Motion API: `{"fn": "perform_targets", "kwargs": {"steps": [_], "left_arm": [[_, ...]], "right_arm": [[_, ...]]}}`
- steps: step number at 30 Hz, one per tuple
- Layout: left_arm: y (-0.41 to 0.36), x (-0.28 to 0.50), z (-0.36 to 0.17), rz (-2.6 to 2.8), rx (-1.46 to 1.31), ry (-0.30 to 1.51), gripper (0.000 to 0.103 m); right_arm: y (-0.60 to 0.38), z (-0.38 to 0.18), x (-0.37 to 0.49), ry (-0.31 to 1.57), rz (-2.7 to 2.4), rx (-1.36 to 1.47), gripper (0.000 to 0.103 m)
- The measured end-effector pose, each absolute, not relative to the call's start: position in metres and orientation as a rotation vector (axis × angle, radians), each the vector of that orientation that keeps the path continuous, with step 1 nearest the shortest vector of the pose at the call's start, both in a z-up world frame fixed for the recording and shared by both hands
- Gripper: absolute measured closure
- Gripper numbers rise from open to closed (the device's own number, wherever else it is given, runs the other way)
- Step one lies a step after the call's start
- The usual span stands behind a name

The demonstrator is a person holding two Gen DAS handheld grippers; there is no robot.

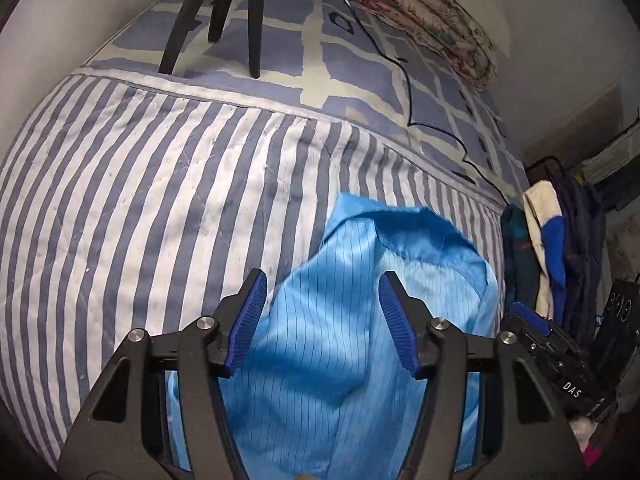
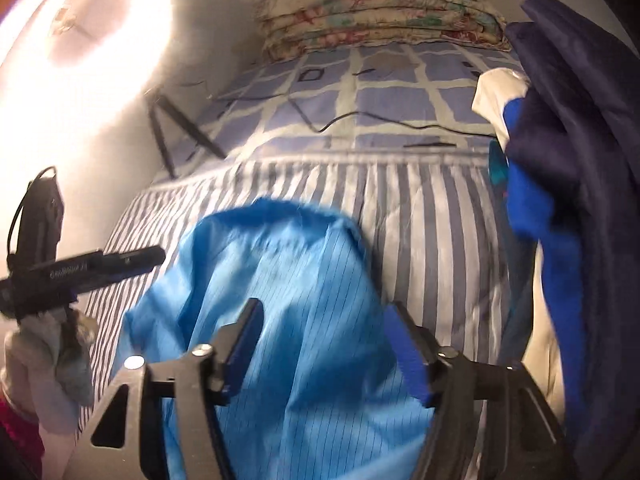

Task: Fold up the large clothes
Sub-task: 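Grasp the folded coat edge with the left gripper while the right gripper grasps beside it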

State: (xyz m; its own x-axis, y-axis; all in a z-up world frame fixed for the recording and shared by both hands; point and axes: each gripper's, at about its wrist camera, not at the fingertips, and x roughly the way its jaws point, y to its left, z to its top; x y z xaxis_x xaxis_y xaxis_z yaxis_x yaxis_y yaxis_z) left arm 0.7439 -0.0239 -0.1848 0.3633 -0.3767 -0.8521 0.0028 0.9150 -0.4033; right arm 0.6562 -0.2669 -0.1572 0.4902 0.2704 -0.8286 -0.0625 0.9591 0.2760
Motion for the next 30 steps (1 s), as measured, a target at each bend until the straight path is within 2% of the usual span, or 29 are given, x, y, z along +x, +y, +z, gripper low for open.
{"fn": "perform_targets", "kwargs": {"steps": [5,11,12,13,14,15,16,19,30], "left_arm": [[-0.03,0.757,-0.209,-0.225,-0.426,1.208,0.043],[-0.047,0.764,-0.221,-0.19,-0.334,1.208,0.045],[-0.05,0.765,-0.221,-0.18,-0.305,1.201,0.059],[-0.053,0.766,-0.22,-0.17,-0.285,1.199,0.072],[-0.053,0.766,-0.22,-0.176,-0.298,1.201,0.096],[-0.052,0.764,-0.218,-0.196,-0.339,1.206,0.099],[-0.052,0.761,-0.214,-0.209,-0.358,1.196,0.099],[-0.053,0.748,-0.194,-0.247,-0.34,1.161,0.101],[-0.036,0.668,-0.109,-0.295,-0.302,1.106,0.103]], "right_arm": [[-0.273,-0.185,0.687,1.089,0.133,0.282,0.036],[-0.27,-0.207,0.696,1.116,0.117,0.299,0.037],[-0.269,-0.208,0.697,1.109,0.123,0.309,0.047],[-0.268,-0.208,0.698,1.113,0.133,0.318,0.064],[-0.267,-0.209,0.7,1.119,0.148,0.332,0.073],[-0.267,-0.208,0.7,1.123,0.163,0.347,0.088],[-0.266,-0.204,0.699,1.12,0.175,0.352,0.097],[-0.264,-0.188,0.689,1.091,0.195,0.341,0.102],[-0.259,-0.103,0.604,1.031,0.335,0.4,0.103]]}}
